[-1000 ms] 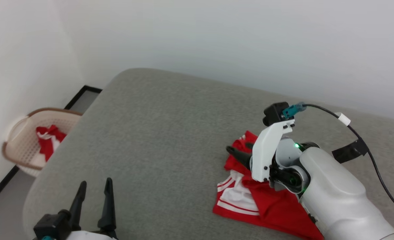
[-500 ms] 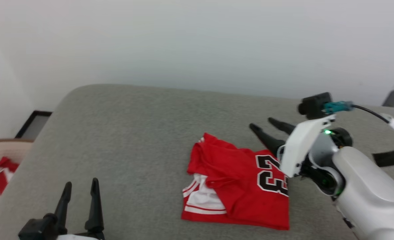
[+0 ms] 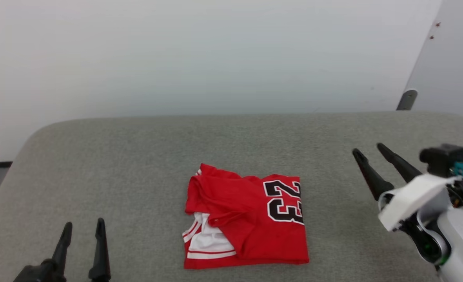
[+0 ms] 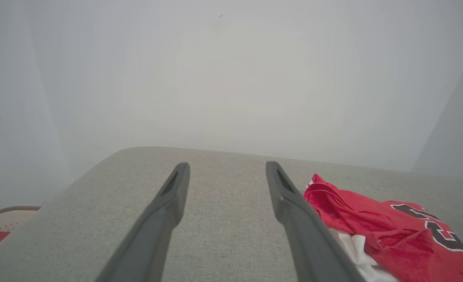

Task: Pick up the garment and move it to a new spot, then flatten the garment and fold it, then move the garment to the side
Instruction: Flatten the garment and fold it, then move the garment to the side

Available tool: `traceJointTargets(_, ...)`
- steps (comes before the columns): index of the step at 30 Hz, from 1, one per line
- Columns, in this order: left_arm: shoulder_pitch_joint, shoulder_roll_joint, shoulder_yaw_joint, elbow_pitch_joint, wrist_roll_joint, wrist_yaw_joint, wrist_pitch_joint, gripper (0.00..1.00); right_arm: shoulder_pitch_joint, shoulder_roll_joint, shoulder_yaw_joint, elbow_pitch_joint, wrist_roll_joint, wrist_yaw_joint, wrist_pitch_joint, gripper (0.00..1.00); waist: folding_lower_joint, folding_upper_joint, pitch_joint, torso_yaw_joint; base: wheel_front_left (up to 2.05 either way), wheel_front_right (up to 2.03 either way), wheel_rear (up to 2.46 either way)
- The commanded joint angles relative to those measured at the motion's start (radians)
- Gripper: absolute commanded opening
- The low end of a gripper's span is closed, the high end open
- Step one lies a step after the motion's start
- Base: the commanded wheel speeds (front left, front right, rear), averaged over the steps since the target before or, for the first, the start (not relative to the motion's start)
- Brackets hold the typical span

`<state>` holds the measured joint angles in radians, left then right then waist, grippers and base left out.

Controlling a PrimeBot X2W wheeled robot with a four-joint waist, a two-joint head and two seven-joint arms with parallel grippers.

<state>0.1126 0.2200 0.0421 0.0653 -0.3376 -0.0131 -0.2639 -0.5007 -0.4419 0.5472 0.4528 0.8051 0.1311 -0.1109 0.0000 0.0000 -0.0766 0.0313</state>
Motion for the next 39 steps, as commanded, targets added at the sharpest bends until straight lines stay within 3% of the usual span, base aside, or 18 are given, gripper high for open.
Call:
traceJointTargets(1,0.013,0.005,0.005,0.004,0.012,-0.003,0.0,1.0,0.027,-0.005,-0.015,-0.005,-0.006,-0.001,-0.017,1.0,0.0,0.0,-0.012,-0.021,0.0,0.0,0.0)
traceJointTargets(19,0.045,0.007,0.05,0.031,0.067,-0.009,0.0,1.0,0.304,0.0,-0.247,-0.078,-0.063,-0.001,-0.107,1.0,0.0,0.0,-0.024,-0.068,0.0,0.0,0.0)
traceJointTargets(39,0.043,-0.005,0.06,0.049,0.092,-0.057,0.0,1.0,0.436,0.059,-0.378,-0.171,-0.125,-0.001,-0.079,1.0,0.0,0.0,-0.023,-0.07,0.0,0.0,0.0)
